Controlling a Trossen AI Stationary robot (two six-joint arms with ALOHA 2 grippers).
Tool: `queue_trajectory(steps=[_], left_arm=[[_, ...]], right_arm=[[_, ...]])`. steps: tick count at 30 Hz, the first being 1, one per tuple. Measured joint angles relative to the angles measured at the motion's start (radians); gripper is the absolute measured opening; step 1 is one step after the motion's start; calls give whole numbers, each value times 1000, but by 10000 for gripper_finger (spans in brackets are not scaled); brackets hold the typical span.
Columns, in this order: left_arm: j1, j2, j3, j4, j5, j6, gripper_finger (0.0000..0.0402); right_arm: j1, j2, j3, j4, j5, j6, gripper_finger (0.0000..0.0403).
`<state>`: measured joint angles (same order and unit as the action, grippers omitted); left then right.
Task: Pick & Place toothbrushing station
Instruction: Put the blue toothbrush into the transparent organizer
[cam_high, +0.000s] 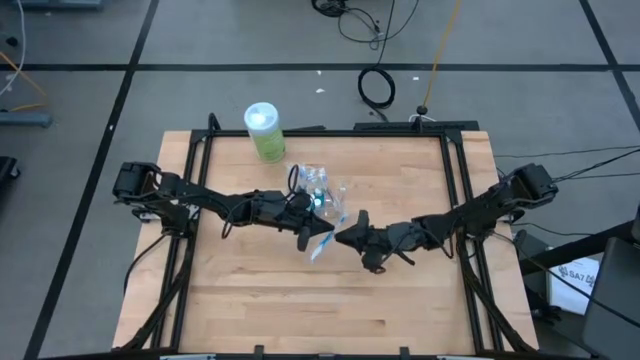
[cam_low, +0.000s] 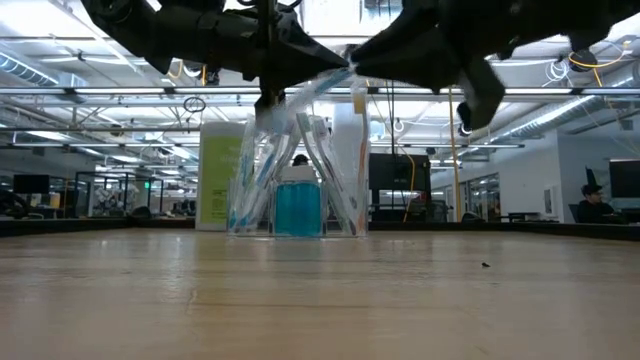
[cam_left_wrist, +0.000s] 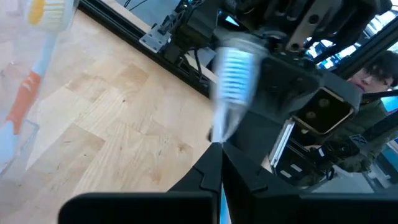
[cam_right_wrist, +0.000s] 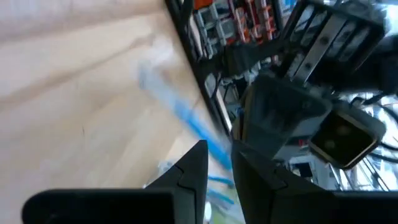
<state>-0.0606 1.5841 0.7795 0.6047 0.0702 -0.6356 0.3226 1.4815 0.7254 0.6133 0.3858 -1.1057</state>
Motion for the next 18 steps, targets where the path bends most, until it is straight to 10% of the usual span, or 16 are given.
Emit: queue_trajectory(steps=[18], left_arm=[[1,0,0,97,-22,73,4]], right_arm=[[38,-536,-223,-102,59,730,64]])
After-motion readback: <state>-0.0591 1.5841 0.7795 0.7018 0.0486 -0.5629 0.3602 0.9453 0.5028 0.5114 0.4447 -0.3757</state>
